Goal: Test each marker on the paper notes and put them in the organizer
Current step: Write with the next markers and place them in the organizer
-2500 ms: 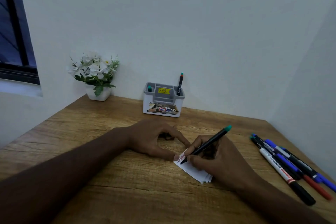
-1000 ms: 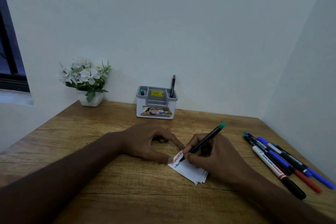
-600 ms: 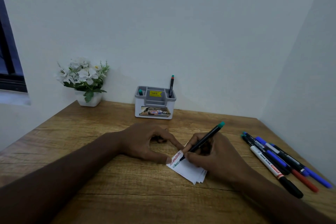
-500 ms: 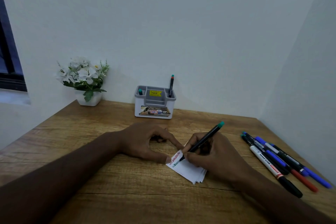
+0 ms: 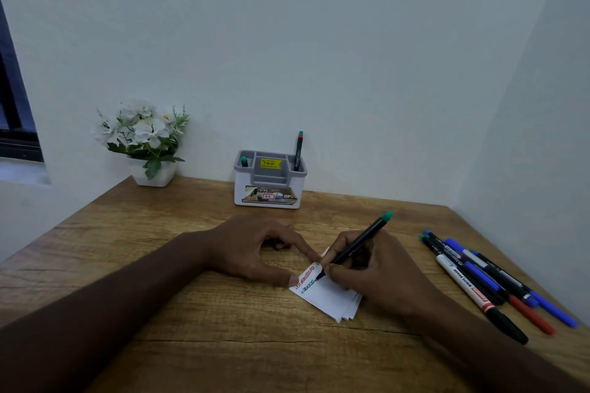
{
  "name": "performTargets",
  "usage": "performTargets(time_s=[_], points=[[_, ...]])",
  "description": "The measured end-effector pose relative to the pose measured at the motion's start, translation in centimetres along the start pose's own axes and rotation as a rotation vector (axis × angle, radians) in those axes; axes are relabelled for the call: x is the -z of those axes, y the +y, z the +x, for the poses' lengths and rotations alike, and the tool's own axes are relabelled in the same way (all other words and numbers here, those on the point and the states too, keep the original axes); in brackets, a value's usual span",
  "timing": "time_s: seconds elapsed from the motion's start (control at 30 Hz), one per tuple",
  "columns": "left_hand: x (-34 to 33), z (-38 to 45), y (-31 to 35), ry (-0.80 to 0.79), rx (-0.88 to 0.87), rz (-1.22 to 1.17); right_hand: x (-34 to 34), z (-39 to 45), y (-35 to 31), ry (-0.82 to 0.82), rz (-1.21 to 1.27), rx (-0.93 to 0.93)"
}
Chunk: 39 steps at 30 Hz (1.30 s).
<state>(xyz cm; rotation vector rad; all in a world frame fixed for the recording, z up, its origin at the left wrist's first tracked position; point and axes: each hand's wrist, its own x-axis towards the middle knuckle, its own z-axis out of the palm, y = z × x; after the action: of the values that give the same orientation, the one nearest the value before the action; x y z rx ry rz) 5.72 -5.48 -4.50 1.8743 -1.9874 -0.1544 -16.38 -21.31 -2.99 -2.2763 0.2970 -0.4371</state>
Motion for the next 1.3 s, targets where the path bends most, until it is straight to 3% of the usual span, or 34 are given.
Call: performTargets(time_s=[1.3], points=[[0.17,0.03,0.16,-0.03,0.007,-0.018,0.32,0.53,0.74,0.022,-0.015,-0.038]])
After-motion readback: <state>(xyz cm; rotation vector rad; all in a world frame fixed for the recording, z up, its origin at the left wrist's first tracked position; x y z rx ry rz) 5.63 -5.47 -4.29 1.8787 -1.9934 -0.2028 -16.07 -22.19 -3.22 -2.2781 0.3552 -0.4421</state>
